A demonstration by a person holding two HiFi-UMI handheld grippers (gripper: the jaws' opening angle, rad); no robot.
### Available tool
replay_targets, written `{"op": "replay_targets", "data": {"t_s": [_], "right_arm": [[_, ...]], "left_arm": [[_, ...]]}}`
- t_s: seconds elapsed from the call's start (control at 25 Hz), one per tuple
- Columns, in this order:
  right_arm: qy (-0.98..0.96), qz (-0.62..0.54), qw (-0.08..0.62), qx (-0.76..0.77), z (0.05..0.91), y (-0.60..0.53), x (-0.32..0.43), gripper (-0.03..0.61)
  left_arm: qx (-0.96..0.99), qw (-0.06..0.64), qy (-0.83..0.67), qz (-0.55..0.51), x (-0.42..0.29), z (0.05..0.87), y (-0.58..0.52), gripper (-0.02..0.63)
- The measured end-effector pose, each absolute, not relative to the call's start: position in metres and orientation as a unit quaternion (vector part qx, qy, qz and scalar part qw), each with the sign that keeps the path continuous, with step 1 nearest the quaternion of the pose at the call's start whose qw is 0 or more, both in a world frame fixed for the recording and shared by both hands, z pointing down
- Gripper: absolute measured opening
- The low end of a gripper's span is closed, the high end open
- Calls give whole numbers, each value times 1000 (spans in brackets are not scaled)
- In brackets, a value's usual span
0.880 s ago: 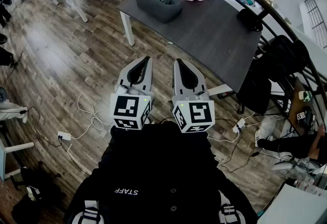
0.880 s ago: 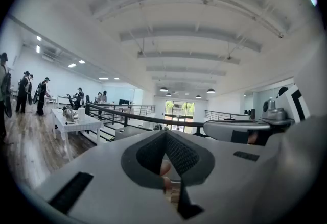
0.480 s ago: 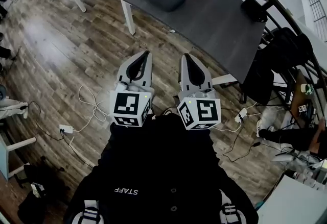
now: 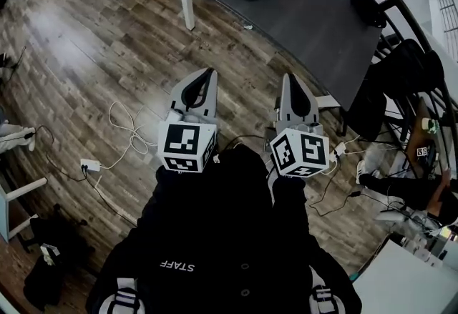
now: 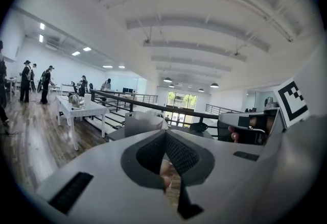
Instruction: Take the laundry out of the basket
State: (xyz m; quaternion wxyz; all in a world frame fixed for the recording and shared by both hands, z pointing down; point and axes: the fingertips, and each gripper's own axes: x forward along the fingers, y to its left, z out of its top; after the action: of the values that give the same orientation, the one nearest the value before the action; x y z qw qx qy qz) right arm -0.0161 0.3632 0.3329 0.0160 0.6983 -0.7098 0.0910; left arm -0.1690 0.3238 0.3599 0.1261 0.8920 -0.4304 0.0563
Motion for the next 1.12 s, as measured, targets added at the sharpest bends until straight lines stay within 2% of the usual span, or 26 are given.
{"op": "replay_targets", "data": {"t_s": [0.28, 0.64, 1.12], "right_arm": [[-715, 84, 21, 693, 333, 342, -28, 14], [-722, 98, 18, 685, 353, 288, -11, 14], [-744, 93, 6, 662, 355, 102, 68, 14]], "left_arm": [[884, 135, -444, 54, -189, 368, 308, 2], [876, 139, -456, 71, -174, 388, 259, 2], [862, 122, -489, 55, -98, 382, 90, 2]]}}
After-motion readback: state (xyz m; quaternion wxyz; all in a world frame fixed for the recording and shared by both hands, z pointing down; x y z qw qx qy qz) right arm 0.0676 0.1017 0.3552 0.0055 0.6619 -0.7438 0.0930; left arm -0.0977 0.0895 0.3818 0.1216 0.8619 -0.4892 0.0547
